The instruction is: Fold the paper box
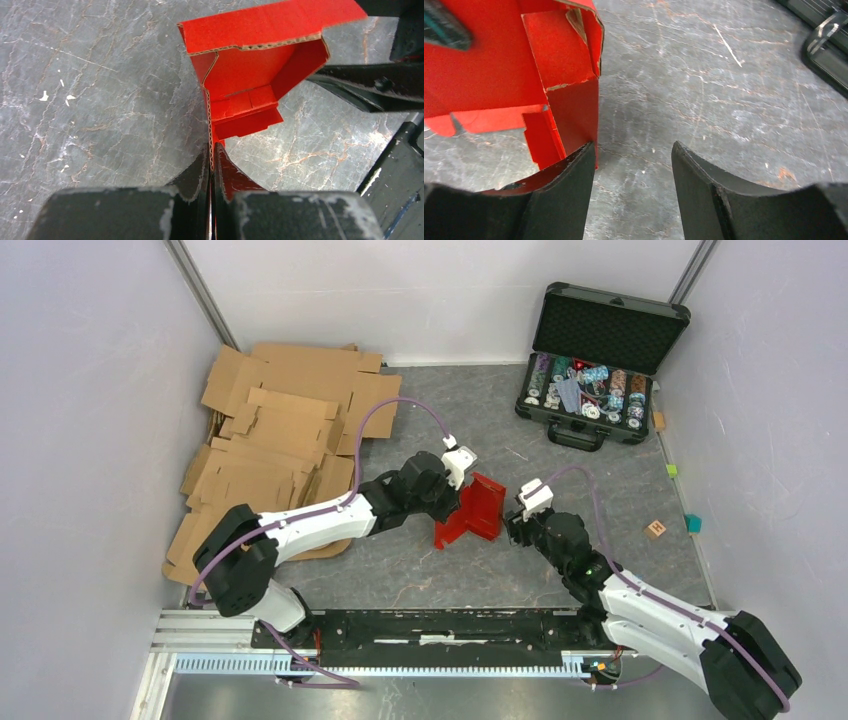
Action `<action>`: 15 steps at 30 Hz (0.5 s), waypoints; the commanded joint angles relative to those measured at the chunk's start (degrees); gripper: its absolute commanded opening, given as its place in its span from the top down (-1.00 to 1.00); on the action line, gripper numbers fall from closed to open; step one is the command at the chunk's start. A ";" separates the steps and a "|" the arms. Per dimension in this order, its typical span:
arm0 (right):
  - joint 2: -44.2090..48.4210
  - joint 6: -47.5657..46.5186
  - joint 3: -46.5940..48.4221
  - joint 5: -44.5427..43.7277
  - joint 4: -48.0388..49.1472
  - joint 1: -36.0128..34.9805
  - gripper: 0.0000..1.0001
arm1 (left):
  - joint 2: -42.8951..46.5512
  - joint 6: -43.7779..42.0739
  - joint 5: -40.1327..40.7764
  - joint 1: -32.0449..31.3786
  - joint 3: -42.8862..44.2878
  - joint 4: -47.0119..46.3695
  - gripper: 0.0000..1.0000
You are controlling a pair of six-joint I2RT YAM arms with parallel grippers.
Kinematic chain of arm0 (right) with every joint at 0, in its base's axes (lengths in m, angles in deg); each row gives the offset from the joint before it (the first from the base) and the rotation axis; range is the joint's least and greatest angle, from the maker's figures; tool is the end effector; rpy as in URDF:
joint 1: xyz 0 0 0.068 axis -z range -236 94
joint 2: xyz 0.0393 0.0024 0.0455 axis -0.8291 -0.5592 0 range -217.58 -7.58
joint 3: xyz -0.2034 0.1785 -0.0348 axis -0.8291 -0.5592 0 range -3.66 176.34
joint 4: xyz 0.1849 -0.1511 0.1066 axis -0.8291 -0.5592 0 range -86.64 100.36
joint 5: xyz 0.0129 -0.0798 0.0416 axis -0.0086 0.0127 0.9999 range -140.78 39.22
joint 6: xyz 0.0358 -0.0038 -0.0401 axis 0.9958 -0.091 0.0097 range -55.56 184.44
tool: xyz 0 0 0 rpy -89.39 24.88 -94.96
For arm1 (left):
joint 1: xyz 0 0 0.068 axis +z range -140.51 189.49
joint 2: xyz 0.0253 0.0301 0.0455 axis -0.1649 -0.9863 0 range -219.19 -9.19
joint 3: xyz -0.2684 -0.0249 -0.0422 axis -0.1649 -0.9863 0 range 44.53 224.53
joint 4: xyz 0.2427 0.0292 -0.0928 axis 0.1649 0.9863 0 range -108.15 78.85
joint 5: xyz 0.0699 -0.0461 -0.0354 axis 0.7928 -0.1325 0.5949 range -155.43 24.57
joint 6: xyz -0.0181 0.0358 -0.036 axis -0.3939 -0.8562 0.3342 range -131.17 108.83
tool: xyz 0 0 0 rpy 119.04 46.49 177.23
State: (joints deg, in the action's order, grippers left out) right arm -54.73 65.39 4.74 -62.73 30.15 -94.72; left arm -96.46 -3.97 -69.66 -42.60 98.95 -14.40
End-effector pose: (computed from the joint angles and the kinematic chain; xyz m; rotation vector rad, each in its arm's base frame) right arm 0.1389 0.1018 0.1651 -0.4802 1.8420 0.2729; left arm 0.2028 -0.2649 0.2294 0.9121 2.0969 -0.6421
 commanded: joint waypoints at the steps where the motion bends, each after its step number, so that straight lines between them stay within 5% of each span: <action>1: 0.11 -0.38 0.45 11.29 9.72 -0.57 -0.27 | -0.51 -1.54 -3.24 -0.97 0.56 2.41 0.85; 15: -1.98 0.41 -0.18 16.60 11.27 -0.55 -0.17 | -0.57 -1.76 -2.62 -0.98 0.78 2.96 0.86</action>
State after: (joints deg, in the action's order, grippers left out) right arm -56.46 65.26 4.17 -48.17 37.54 -94.98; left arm -96.48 -4.10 -69.57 -42.98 99.03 -13.92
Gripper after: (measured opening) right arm 0.592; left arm 0.079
